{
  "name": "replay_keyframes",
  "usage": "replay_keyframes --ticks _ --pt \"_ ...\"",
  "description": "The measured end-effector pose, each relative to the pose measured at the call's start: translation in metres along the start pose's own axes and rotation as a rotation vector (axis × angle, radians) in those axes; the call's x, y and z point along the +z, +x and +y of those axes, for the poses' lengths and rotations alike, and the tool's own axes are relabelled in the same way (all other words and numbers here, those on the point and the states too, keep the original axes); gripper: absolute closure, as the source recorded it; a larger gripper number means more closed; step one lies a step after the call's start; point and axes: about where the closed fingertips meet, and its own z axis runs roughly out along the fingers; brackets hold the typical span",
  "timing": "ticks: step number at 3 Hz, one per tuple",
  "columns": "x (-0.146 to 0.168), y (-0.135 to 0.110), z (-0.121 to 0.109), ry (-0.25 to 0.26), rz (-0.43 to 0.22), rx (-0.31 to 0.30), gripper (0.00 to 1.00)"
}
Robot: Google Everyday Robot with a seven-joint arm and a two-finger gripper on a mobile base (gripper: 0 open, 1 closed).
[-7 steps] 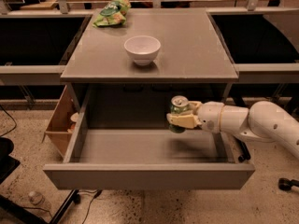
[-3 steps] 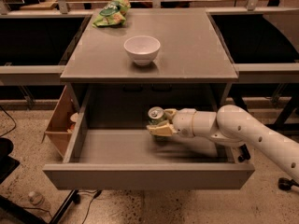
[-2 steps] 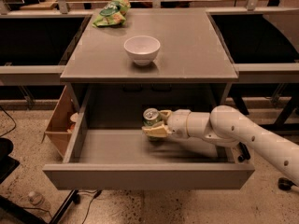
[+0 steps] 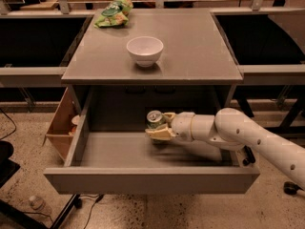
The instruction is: Place green can into top drawer
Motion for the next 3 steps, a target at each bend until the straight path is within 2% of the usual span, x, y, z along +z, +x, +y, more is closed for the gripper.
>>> replay_keyframes --ticks 1,2,3 --pt "0.0000 0.0000 0.0000 0.000 0.000 0.000 0.19" --pt "0.0001 0.0000 0.0001 0.000 0.000 0.000 0.00" --pt "0.0001 -0.0001 0.0001 0.000 0.000 0.000 0.00"
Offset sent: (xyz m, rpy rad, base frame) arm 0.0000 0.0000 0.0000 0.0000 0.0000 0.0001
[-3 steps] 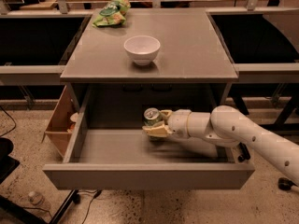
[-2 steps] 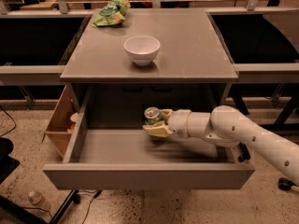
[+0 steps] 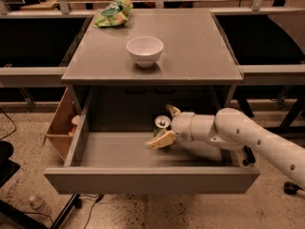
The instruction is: Place green can into top drawer
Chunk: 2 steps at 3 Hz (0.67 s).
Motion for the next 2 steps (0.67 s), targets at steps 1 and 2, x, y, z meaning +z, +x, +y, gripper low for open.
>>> replay_keyframes --ticks 1,2 --pt "-0.003 -0.004 0.001 -0.001 -0.018 -0.008 0.00" --pt "-0.040 -0.032 0.005 0.042 -0.058 -0.064 0.00"
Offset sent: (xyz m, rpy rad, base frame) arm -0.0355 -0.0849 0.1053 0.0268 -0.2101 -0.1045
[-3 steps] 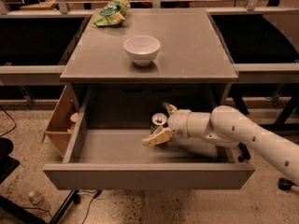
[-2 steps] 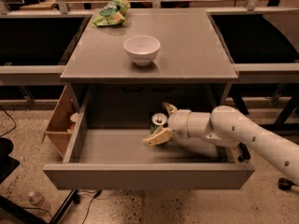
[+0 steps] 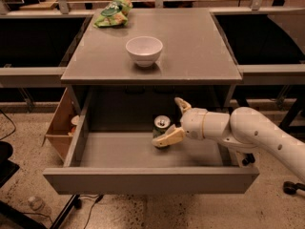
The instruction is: Place green can into top drawer
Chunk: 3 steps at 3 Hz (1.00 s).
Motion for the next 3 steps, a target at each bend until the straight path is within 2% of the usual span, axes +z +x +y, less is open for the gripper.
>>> replay_keyframes --ticks 1,2,3 --pt "-0.070 -0.040 -0.009 0.048 0.016 -0.048 0.00" --pt "-0.129 -0.101 -0.017 0.049 0.116 -0.117 0.00" --pt "-0.171 -0.173 -0.034 0.065 0.242 -0.162 0.00"
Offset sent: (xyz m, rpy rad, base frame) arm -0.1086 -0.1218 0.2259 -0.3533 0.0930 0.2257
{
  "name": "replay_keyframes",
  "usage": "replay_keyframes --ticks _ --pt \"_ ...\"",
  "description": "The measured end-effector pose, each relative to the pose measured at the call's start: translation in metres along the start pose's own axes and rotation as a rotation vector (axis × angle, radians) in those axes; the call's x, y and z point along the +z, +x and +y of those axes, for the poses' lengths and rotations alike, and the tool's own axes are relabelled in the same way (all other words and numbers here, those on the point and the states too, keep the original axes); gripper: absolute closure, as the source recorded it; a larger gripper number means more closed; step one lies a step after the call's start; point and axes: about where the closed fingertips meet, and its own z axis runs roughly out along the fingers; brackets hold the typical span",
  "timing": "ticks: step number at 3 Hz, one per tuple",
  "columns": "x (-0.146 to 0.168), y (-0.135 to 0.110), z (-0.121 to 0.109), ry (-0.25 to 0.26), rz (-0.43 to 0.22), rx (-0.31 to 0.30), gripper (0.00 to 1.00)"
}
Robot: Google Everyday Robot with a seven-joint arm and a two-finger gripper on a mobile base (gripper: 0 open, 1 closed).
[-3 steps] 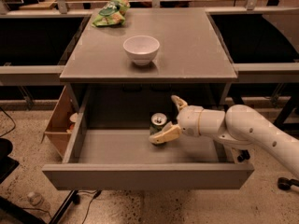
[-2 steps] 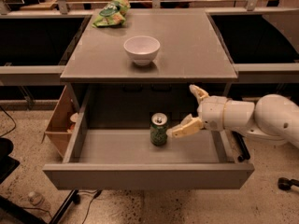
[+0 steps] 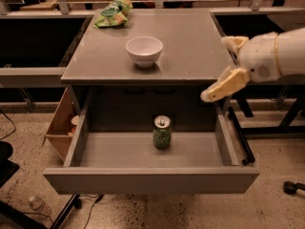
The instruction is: Place green can into top drawer
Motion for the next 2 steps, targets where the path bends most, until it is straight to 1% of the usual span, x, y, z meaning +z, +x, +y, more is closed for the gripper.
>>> replay_keyframes --ticks 1,2 --pt "-0.039 -0.052 -0.003 -0.018 0.109 -0.059 0.00" --pt "-0.085 -0.079 0.032 -0.008 0.308 -0.087 0.00"
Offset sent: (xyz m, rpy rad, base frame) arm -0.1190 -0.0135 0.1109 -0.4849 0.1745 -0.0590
